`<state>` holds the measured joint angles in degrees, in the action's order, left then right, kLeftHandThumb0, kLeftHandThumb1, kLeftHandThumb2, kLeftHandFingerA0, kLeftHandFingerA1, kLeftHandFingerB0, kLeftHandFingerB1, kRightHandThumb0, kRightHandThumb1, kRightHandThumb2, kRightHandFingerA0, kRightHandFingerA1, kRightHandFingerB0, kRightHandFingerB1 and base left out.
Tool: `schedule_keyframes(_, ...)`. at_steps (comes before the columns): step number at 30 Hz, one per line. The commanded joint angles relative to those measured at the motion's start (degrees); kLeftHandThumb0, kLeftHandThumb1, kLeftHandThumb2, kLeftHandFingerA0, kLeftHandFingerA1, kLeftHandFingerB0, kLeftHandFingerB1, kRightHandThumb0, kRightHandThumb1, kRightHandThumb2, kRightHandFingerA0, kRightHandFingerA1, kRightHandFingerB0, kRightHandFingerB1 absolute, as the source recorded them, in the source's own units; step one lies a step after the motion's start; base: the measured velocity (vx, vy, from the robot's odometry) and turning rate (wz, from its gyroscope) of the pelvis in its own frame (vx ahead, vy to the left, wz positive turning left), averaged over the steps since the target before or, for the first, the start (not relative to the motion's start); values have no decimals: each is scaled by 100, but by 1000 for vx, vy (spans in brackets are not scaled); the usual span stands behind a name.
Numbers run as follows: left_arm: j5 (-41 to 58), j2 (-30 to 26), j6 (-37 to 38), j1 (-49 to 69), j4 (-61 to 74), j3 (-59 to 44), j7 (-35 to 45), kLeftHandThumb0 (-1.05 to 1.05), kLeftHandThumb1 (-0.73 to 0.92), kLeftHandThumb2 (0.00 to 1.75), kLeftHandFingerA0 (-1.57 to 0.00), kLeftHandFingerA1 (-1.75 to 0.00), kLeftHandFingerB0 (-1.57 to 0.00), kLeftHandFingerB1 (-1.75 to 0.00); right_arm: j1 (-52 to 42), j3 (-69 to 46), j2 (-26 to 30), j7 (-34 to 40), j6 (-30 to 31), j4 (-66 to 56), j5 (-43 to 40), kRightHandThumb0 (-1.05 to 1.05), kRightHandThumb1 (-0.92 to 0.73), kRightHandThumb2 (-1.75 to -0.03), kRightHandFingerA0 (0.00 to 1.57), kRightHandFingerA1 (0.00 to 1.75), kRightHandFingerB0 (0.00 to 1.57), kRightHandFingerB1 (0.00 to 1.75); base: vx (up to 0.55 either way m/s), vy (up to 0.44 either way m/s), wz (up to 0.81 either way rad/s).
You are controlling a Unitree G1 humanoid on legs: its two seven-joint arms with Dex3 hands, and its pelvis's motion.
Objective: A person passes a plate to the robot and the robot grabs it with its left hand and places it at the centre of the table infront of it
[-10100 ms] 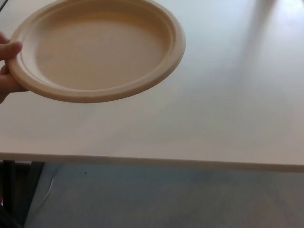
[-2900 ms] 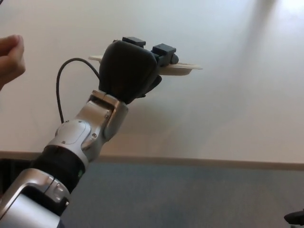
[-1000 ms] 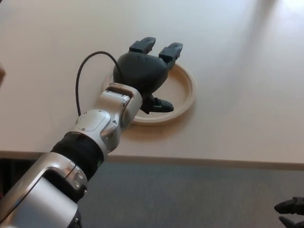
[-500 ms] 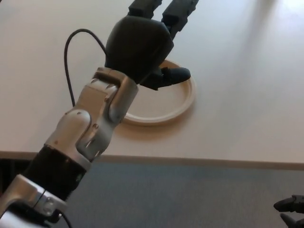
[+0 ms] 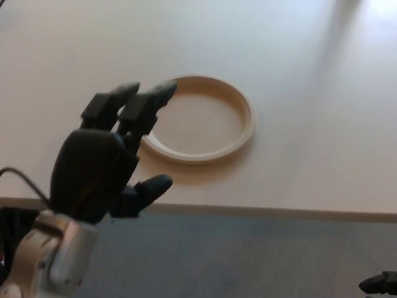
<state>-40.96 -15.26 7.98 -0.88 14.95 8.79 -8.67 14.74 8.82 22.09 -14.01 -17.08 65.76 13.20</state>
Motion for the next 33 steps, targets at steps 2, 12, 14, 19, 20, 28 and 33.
schedule_keyframes(2,1533,-783,3763,4307,1737,-2208,-605,-37,37,96,0,-48,0,-48,-691,150,-19,203,-152,319,190,-84,-66,-109,35,64,23,54,0,0,0)
schedule_keyframes(12,1322,-1053,3277,4389,171,-1604,-314,-75,65,60,-42,-39,-30,-31,-713,150,-17,107,-157,364,111,-85,-82,-65,34,57,30,46,0,0,0)
schedule_keyframes(14,1191,-1188,3086,4115,-425,-1317,-134,-74,62,60,-54,-44,-34,-32,-723,124,-1,75,-192,377,74,-83,-82,-65,33,56,31,46,0,0,0)
schedule_keyframes(19,961,-1222,3022,3321,-2041,-874,-205,-74,60,59,-55,-45,-38,-34,-747,178,-13,146,-192,320,130,-85,-67,-110,35,64,22,53,0,0,0)
schedule_keyframes(20,869,-1165,2923,3150,-2512,-786,-271,-74,62,59,-52,-44,-37,-34,-743,214,-22,185,-171,335,171,-84,-83,-66,36,57,32,45,0,0,0)
schedule_keyframes(28,514,-1171,1778,2332,-4193,-462,31,-80,62,93,-21,-44,-11,-39,-747,174,-48,151,-162,395,94,-85,-82,-65,35,58,30,46,0,0,0)
schedule_keyframes(33,725,-1279,1129,1606,-4982,-350,715,-77,84,65,-18,-31,-9,-26,-763,131,-82,133,-168,400,47,-85,-81,-65,35,58,31,47,0,0,0)
